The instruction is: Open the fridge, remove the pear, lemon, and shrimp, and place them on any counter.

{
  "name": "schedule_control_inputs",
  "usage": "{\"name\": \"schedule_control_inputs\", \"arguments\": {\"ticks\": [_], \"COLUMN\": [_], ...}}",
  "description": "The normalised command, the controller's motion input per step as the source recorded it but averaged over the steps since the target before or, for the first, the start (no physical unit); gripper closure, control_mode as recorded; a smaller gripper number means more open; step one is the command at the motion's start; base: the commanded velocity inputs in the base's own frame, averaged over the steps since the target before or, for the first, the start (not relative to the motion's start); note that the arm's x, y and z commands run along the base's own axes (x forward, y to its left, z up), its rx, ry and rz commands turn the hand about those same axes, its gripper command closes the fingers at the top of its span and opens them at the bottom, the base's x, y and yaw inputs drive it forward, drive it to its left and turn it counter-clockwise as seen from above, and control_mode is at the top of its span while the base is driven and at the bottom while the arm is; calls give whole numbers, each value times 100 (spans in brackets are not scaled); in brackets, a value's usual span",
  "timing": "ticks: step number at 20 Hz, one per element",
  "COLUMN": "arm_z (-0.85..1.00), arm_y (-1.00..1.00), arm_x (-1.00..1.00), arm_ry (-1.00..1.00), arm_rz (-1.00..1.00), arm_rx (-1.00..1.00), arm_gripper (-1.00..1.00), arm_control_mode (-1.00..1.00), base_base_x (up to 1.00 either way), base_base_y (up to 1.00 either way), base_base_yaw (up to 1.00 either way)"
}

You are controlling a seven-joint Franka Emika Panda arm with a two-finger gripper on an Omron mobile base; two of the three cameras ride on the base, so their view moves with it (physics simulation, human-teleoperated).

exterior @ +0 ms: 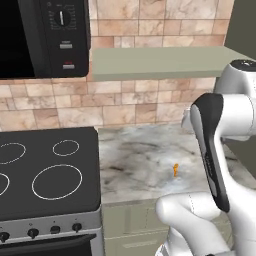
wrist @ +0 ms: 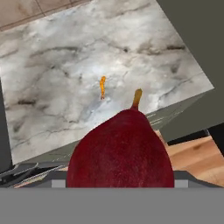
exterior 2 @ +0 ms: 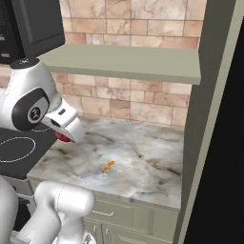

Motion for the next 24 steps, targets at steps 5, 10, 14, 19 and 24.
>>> {"name": "schedule_control_inputs", "arguments": {"ticks": [5, 10, 14, 19, 24], "arm_z": [-65, -81, -86, -73, -68], "arm_y": [32, 21, 7, 3, 0], "arm_x": [87, 100, 90, 66, 56], "arm_ry": [15, 24, 9, 0, 0], "arm_rz": [2, 8, 6, 2, 0], "arm_rx": [0, 0, 0, 0, 0], "arm_gripper": [100, 100, 100, 100, 100], "arm_control_mode": [-100, -100, -100, -100, -100], "base_base_x": [0, 0, 0, 0, 0], "base_base_y": [0, 0, 0, 0, 0], "base_base_yaw": [0, 0, 0, 0, 0]}}
